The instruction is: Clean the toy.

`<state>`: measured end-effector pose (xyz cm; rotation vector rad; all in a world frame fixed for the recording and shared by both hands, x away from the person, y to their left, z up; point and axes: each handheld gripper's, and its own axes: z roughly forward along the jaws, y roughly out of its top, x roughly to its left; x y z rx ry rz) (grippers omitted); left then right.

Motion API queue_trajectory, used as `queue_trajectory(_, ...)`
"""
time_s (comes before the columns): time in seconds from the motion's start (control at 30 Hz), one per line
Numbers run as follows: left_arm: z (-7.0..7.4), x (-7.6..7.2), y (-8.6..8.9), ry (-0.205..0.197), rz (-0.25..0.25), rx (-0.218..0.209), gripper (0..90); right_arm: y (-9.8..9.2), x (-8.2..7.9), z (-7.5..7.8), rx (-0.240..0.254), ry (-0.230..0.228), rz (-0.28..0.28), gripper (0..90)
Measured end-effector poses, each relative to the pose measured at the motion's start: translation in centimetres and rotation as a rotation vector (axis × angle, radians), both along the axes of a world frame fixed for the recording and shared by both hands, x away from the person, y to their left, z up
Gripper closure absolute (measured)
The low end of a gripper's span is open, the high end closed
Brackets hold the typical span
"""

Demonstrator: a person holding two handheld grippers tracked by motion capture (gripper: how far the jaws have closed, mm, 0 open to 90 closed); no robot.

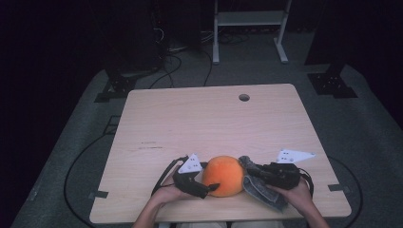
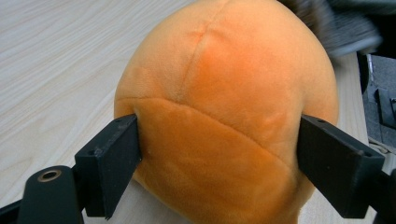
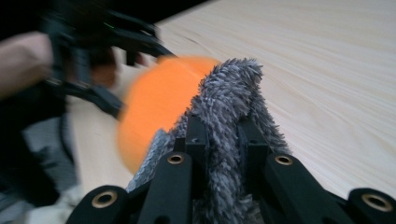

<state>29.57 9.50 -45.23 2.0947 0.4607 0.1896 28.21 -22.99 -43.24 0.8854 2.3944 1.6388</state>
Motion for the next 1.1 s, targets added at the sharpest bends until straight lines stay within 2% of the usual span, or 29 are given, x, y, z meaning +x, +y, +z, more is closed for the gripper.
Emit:
queue_trajectory(0.03, 0.0, 0.0, 0.0, 0.000, 0.000, 0.000, 15.8, 0.0, 0.0, 0.0, 0.000, 0.000, 0.000, 77.3)
queue_trajectory(0.07, 0.0, -0.1, -0.1, -0.008, -0.005, -0.005, 15.8, 0.4, 0.0, -0.3, -0.027, 0.008, 0.003, 77.3)
queue_trajectory(0.13, 0.1, -0.2, -0.4, -0.013, -0.006, -0.011, 15.7, 0.5, 0.3, -1.0, -0.089, 0.014, -0.039, 77.4)
queue_trajectory(0.2, 0.1, -0.2, -0.5, -0.019, -0.012, -0.003, 15.8, 0.2, 0.5, -1.2, -0.122, 0.039, -0.088, 77.5)
queue_trajectory(0.23, 0.1, -0.3, -0.6, -0.022, -0.012, -0.005, 15.8, 0.1, 0.6, -1.2, -0.147, 0.037, -0.110, 77.5)
queue_trajectory(0.27, 0.1, -0.4, -0.6, -0.028, -0.016, 0.007, 15.8, 0.0, 0.6, -1.0, -0.137, 0.034, -0.120, 77.6)
queue_trajectory(0.3, 0.2, -0.5, -0.7, -0.036, -0.020, 0.013, 15.8, -0.2, 0.5, -0.8, -0.092, 0.033, -0.108, 77.5)
queue_trajectory(0.37, 0.2, -0.6, -0.7, -0.043, -0.026, 0.020, 15.8, 0.1, 0.1, 0.1, 0.002, 0.001, -0.059, 77.4)
queue_trajectory(0.4, 0.3, -0.8, -0.9, -0.057, -0.043, 0.015, 15.8, 0.4, -0.1, 0.4, 0.030, -0.016, -0.029, 77.3)
queue_trajectory(0.43, 0.4, -0.9, -1.0, -0.064, -0.047, 0.006, 15.6, 0.8, -0.2, 0.6, 0.035, -0.021, 0.002, 77.3)
queue_trajectory(0.47, 0.5, -0.9, -1.1, -0.060, -0.041, -0.002, 14.0, 1.2, -0.3, 0.5, -0.002, -0.026, 0.016, 77.3)
queue_trajectory(0.5, 0.6, -0.6, -1.2, -0.038, -0.016, -0.024, 12.1, 1.5, -0.4, 0.2, -0.046, -0.037, 0.008, 77.4)
queue_trajectory(0.53, 0.6, -0.6, -1.2, -0.038, -0.016, -0.024, 6.9, 1.5, -0.4, 0.2, -0.046, -0.037, 0.008, 77.4)
queue_trajectory(0.57, 0.6, -0.3, -1.2, -0.021, -0.001, -0.028, 6.9, 1.4, -0.3, -0.1, -0.067, -0.043, -0.005, 77.5)
queue_trajectory(0.63, 0.4, 0.3, -1.3, 0.053, 0.044, -0.034, 2.1, 1.0, -0.1, -0.2, -0.056, -0.023, -0.012, 77.4)
queue_trajectory(0.67, 0.2, 0.5, -1.5, 0.094, 0.033, -0.037, 2.6, 0.9, -0.1, -0.2, -0.062, -0.023, -0.016, 77.4)
queue_trajectory(0.7, 0.2, 0.3, -1.7, 0.068, 0.028, -0.025, 9.3, 0.8, -0.1, -0.2, -0.062, -0.020, -0.017, 77.4)
queue_trajectory(0.8, 1.2, -0.7, -2.1, -0.057, 0.046, -0.010, 26.6, 0.8, -0.3, 0.3, -0.088, -0.042, -0.047, 77.6)
queue_trajectory(0.87, 1.7, -1.4, -2.6, -0.184, 0.082, -0.005, 30.9, 0.7, -0.7, 1.0, -0.075, -0.085, -0.083, 77.7)
queue_trajectory(0.9, 1.7, -1.4, -2.6, -0.184, 0.082, -0.005, 31.0, 0.7, -0.7, 1.0, -0.075, -0.085, -0.083, 77.7)
queue_trajectory(0.93, 1.8, -1.8, -3.6, -0.278, 0.091, 0.049, 30.8, 0.8, -1.0, 1.9, -0.020, -0.125, -0.078, 77.7)
queue_trajectory(1.0, 1.5, -2.4, -4.3, -0.335, 0.047, 0.081, 29.9, 1.6, -1.3, 2.4, -0.009, -0.149, -0.054, 77.6)
queue_trajectory(1.03, 1.5, -2.4, -4.3, -0.335, 0.047, 0.081, 29.4, 1.6, -1.3, 2.4, -0.009, -0.149, -0.054, 77.6)
queue_trajectory(1.07, 1.5, -2.9, -4.5, -0.377, 0.019, 0.110, 29.2, 2.5, -1.3, 2.0, -0.062, -0.166, -0.039, 77.6)
queue_trajectory(1.1, 1.5, -2.9, -4.5, -0.377, 0.019, 0.110, 29.2, 2.7, -1.3, 1.6, -0.082, -0.163, -0.035, 77.6)
